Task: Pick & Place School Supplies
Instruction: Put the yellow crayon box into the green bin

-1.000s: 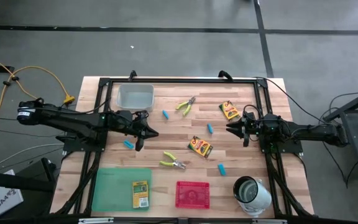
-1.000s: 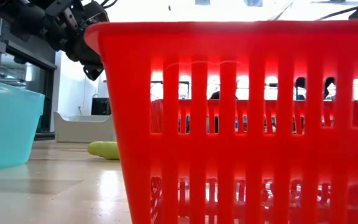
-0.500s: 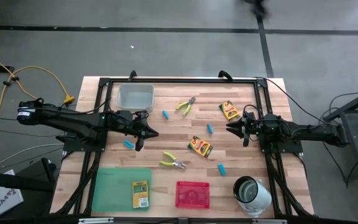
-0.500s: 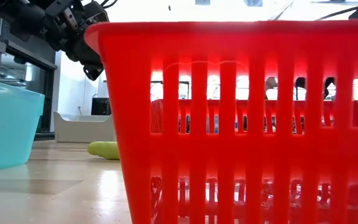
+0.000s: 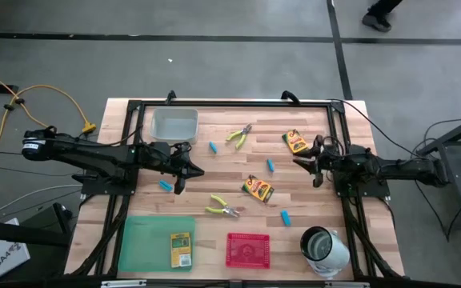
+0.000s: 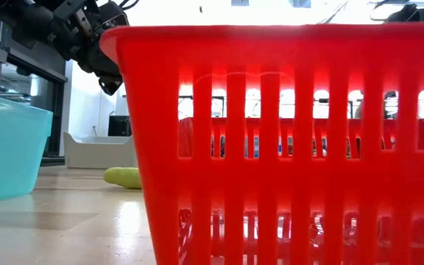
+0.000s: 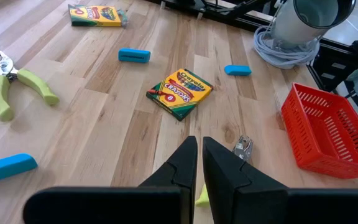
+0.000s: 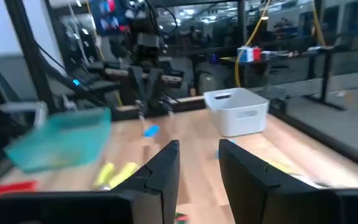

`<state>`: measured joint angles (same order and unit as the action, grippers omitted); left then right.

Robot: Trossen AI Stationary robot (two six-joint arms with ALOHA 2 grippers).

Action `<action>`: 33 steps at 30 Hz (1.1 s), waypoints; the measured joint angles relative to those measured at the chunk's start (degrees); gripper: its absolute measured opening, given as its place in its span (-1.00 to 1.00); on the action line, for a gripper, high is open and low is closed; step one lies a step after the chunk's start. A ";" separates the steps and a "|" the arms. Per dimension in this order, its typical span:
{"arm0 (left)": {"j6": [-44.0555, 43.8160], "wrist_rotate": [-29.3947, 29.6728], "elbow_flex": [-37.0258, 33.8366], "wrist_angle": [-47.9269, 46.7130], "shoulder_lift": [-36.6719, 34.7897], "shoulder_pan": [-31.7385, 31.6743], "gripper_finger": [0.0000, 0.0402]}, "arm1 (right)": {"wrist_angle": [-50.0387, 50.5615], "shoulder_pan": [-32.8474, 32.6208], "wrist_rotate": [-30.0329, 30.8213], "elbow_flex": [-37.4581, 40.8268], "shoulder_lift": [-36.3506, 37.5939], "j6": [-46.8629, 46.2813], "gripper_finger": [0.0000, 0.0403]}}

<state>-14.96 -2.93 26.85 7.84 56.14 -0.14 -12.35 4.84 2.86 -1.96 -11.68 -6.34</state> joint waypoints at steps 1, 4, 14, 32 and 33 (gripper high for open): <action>0.00 -0.01 0.00 0.00 0.00 0.00 -0.88 | 0.63 -0.02 0.69 -0.67 -0.62 1.74 -0.48; 0.00 -0.01 -0.01 0.00 -0.01 0.00 -0.88 | 6.85 0.02 4.05 -2.93 -2.94 6.43 -0.48; 0.00 -0.01 -0.02 -0.01 -0.02 0.00 -0.88 | 17.32 0.02 9.21 -7.76 -16.06 12.53 -0.48; 0.04 -0.01 -0.04 -0.02 -0.02 0.00 -0.88 | 31.56 -5.86 19.74 -28.17 -32.14 14.14 -0.48; 0.04 -0.01 -0.04 -0.02 -0.02 0.00 -0.88 | 34.91 -6.13 20.80 -29.41 -33.20 14.14 -0.48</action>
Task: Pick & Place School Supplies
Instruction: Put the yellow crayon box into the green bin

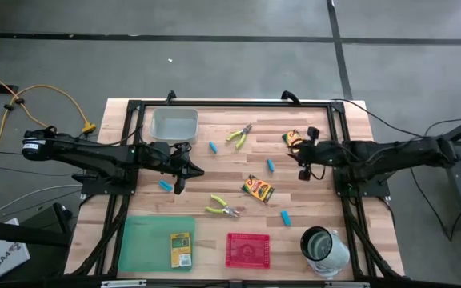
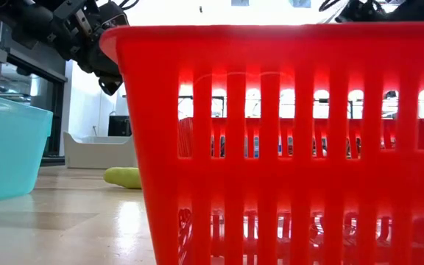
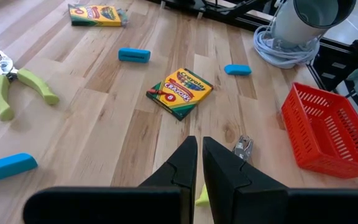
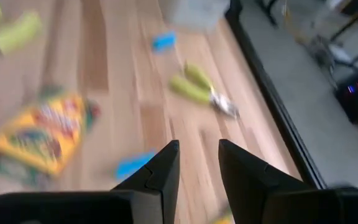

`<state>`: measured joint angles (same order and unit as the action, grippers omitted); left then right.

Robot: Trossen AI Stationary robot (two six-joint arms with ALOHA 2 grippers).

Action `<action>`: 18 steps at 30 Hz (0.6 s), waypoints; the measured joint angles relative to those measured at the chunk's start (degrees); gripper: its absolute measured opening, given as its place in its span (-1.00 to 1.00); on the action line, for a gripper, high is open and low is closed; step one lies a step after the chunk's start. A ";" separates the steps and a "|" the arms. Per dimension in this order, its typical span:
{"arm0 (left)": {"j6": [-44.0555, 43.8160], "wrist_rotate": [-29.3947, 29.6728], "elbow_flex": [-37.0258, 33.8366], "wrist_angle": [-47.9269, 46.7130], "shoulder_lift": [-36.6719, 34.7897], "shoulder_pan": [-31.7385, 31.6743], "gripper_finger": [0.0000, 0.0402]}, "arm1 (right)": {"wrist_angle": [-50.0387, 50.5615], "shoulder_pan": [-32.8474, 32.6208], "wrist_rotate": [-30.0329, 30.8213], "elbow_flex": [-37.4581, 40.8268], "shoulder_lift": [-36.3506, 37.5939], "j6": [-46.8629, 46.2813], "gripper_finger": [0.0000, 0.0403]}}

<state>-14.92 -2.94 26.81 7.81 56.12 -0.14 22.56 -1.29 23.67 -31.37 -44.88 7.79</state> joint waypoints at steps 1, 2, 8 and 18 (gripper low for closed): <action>0.00 0.00 0.00 0.00 0.00 0.00 -0.88 | 3.01 -0.24 1.11 -0.75 -1.03 0.05 -0.48; 0.00 0.00 0.00 0.00 0.00 0.00 -0.88 | 5.60 -0.45 2.03 -1.06 -2.09 0.47 -0.48; -0.02 0.00 0.00 -0.01 0.00 0.00 -0.88 | 12.57 -1.51 3.50 0.59 -7.39 10.83 -0.48; -0.02 0.00 0.00 -0.02 0.00 0.00 -0.88 | 13.56 -1.73 3.45 3.74 -12.04 13.51 -0.48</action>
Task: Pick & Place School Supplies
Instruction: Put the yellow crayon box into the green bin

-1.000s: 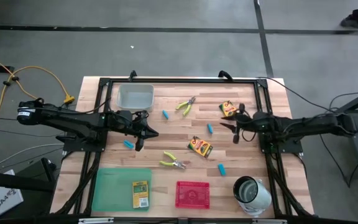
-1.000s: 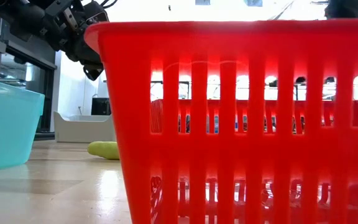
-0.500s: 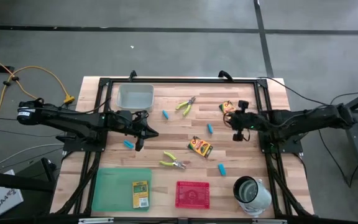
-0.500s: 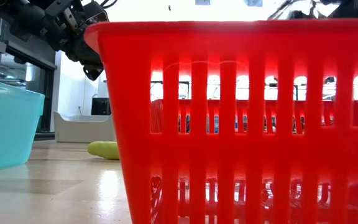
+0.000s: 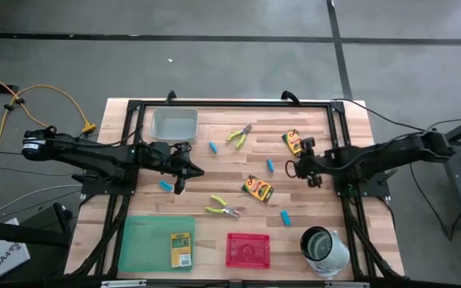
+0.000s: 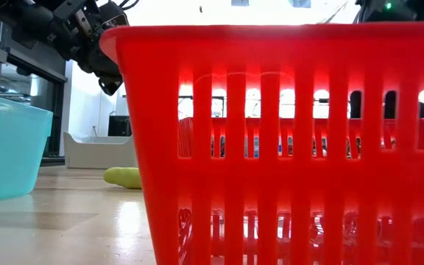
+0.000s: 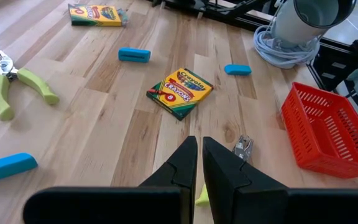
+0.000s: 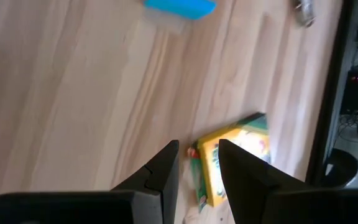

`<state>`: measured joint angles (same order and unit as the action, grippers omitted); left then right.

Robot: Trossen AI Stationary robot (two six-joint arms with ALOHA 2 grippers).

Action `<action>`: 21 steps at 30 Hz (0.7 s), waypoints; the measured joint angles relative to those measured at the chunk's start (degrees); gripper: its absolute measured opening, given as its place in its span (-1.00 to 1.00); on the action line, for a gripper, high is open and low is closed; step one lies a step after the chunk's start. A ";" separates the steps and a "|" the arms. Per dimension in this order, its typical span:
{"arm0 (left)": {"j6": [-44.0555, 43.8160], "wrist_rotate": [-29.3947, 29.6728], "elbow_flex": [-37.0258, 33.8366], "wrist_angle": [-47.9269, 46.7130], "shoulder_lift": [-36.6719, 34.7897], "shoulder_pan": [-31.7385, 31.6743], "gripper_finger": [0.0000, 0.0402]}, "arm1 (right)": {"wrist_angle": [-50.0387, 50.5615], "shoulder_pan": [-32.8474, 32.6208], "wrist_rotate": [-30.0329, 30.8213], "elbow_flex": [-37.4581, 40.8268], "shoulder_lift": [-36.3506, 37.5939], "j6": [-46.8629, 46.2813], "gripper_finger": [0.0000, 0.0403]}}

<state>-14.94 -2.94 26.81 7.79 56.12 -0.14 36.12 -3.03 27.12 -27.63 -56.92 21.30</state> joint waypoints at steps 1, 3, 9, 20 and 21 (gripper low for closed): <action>0.00 0.00 0.00 0.00 0.00 0.00 -0.88 | -0.04 0.00 0.04 0.37 -0.53 0.04 -0.48; 0.00 0.00 0.00 0.00 0.00 0.00 -0.88 | -0.20 0.00 0.04 1.02 -1.47 1.15 -0.48; -0.02 0.00 0.00 0.00 0.00 0.00 -0.88 | -2.52 0.02 1.74 2.04 -5.68 1.54 -0.48; 1.18 0.00 0.00 -0.01 0.00 0.00 -0.88 | -8.98 0.02 8.09 2.09 -17.84 0.32 -0.48; 1.20 0.00 0.00 0.00 0.00 0.00 -0.88 | -9.72 0.02 9.71 2.09 -18.64 -0.39 -0.48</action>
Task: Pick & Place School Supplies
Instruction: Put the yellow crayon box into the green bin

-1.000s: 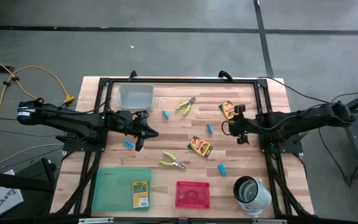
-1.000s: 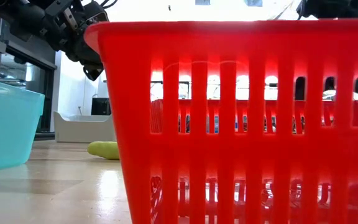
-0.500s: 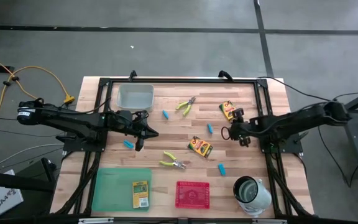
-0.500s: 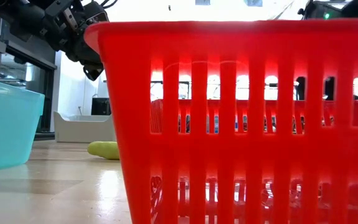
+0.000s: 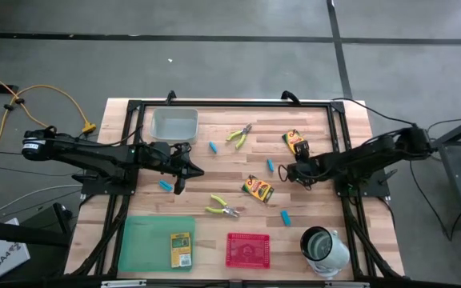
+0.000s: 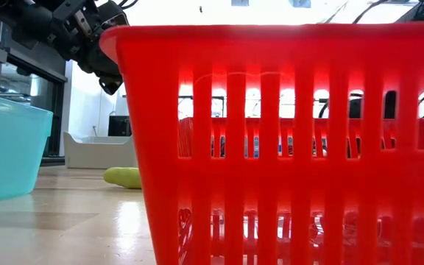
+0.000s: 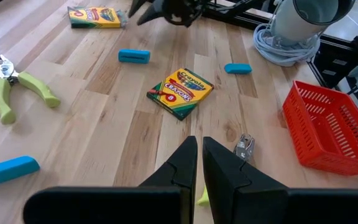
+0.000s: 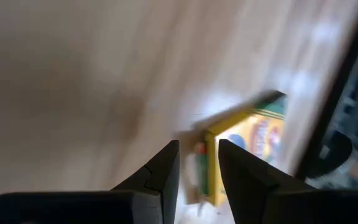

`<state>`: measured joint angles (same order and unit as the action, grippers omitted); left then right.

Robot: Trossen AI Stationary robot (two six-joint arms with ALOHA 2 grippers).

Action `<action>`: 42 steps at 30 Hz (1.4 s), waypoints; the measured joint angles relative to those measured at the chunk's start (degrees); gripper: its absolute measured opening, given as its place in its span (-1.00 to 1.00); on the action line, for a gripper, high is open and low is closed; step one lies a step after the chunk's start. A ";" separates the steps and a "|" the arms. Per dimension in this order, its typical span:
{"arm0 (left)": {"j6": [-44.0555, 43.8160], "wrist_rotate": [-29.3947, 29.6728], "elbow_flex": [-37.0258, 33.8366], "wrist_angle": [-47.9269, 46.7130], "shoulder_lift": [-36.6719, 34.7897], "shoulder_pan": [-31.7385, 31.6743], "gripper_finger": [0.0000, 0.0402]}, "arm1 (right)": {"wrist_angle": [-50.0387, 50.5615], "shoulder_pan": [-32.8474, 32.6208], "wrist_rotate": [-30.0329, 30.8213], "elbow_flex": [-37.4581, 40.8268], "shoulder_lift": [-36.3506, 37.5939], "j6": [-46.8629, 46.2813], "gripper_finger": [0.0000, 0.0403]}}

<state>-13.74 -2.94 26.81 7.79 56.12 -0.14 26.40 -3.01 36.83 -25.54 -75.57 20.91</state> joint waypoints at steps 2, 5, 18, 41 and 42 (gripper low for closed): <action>0.01 0.00 0.00 -0.02 0.00 0.00 -0.88 | -0.55 0.00 0.99 0.00 -1.19 -1.49 -0.48; 0.01 0.00 0.00 -0.02 0.00 0.00 -0.88 | -0.16 0.00 0.15 0.00 -2.28 -3.99 -0.48; 0.03 0.00 0.00 -0.04 0.00 0.00 -0.88 | -0.12 4.69 -1.88 0.00 -2.58 -8.92 -0.48; 0.05 -0.02 0.00 -0.04 0.01 0.02 -0.88 | -7.43 6.05 -1.47 3.42 -2.43 -8.71 -0.60; 0.05 -0.02 0.00 -0.04 0.01 0.01 -0.88 | -8.26 6.05 -0.90 3.89 -2.43 -8.72 -0.60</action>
<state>-13.69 -2.96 26.81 7.75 56.13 -0.13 18.14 3.05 35.94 -21.65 -78.00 12.19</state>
